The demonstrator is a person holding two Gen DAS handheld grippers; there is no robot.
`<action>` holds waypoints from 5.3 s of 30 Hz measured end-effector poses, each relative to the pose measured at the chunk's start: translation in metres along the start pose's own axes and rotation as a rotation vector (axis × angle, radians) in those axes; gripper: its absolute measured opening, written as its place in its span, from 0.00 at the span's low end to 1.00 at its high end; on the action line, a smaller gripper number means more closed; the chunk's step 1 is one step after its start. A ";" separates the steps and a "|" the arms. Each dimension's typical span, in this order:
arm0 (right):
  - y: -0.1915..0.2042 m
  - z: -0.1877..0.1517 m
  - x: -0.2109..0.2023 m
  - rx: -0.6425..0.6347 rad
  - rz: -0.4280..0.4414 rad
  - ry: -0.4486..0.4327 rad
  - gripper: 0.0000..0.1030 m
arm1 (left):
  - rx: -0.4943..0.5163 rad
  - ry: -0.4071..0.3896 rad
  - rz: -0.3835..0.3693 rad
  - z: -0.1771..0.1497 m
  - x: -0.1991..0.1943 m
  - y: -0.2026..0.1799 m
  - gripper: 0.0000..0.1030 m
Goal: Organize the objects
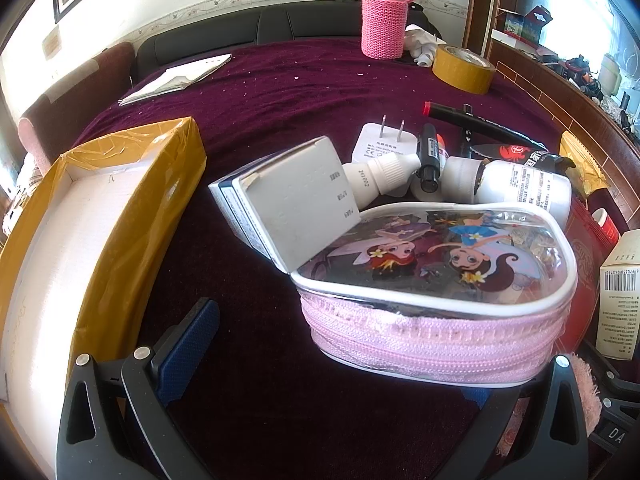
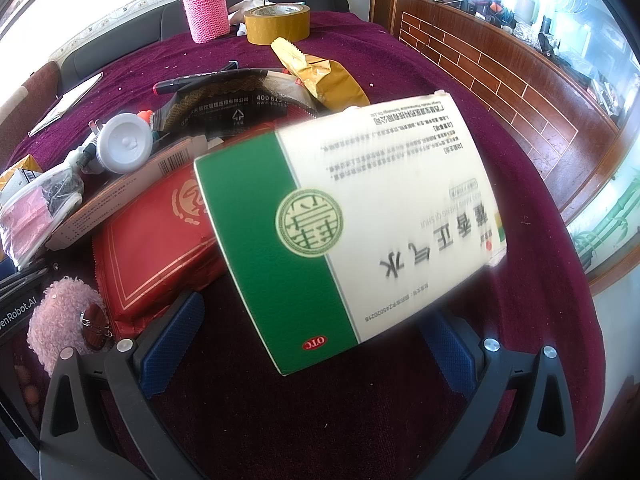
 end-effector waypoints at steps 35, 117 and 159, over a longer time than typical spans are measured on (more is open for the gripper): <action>-0.002 -0.002 -0.003 0.005 0.004 0.002 1.00 | 0.002 0.001 -0.002 0.002 -0.001 -0.001 0.99; -0.050 -0.019 -0.062 0.098 0.234 -0.135 0.98 | 0.283 -0.177 -0.226 0.015 -0.096 -0.013 0.98; -0.059 -0.028 -0.036 0.148 0.337 -0.052 0.99 | -0.130 -0.020 -0.332 0.040 -0.051 0.057 0.28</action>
Point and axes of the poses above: each gripper's, at about its wrist camera, not at the fingertips, and x roughly the way its jaws point, y to its left, z to its top, the point moved 7 cm from there along x, roughly the way its jaws point, and after that the axes turned 3 degrees about y, right-handed, at the moved point
